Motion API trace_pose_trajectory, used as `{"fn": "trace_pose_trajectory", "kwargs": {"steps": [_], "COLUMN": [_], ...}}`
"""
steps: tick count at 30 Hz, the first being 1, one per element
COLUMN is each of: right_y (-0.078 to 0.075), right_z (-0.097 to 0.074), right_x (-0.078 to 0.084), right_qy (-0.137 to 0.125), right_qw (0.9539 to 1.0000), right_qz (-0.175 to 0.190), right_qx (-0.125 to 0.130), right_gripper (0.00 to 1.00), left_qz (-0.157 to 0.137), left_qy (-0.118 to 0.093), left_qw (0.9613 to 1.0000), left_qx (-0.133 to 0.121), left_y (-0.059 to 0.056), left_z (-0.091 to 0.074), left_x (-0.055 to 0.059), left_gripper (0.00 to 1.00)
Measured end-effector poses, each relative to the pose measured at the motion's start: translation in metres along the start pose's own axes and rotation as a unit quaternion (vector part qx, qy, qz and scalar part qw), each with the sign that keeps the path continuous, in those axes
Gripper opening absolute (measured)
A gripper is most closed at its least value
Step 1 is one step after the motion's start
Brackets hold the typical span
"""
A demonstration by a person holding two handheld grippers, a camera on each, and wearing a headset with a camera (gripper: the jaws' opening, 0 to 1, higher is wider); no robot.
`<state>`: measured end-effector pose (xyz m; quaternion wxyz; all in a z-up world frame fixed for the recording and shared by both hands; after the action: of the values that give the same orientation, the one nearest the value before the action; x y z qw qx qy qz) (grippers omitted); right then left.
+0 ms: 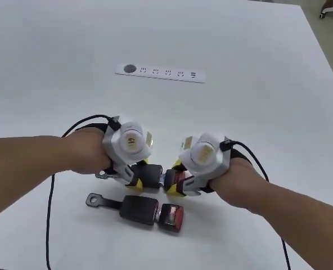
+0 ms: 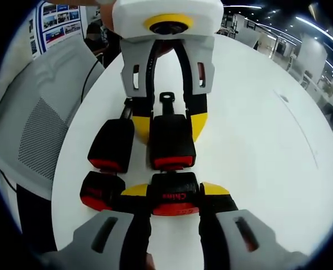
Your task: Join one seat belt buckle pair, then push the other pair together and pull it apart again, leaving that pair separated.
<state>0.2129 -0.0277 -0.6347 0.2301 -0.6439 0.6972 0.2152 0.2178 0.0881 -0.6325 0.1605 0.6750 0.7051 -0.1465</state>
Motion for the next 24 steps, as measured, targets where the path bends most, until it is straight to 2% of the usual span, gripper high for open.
{"fn": "trace_pose_trajectory", "kwargs": {"steps": [8,15,20,24], "right_y": [0.002,0.002,0.002,0.005], "right_z": [-0.002,-0.002,-0.011,-0.013], "right_x": [-0.001,-0.002,0.009,0.01], "right_qy": [0.003,0.012,0.024,0.019], "right_qw": [1.0,0.9999,0.9995,0.9996], "right_qz": [-0.003,-0.009,-0.015,-0.013], "right_qx": [0.004,0.007,0.013,0.015], "right_gripper": [0.3,0.3,0.31,0.31], "left_qz": [-0.001,-0.005,-0.006,-0.002], "left_qy": [0.004,0.002,0.003,0.005], "left_qw": [1.0,1.0,1.0,1.0], "left_qx": [-0.001,-0.003,-0.003,-0.001], "left_y": [-0.004,-0.004,-0.003,-0.003], "left_z": [0.0,-0.001,-0.001,0.0], "left_x": [-0.004,-0.003,-0.004,-0.004], "left_gripper": [0.33,0.33,0.33,0.33]}}
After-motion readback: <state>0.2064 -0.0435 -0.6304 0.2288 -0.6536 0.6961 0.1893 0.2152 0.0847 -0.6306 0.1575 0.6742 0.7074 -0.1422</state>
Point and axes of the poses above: the centre of the closed fingertips' face, and the gripper's own axes: z roughly forward along the fingers, y roughly to its left, x roughly out of its underside, the point moved 7 cm from there along -z, roughly backward along the fingers, and after that the axes turned 1 degree about -x, right-handed, at the moved point
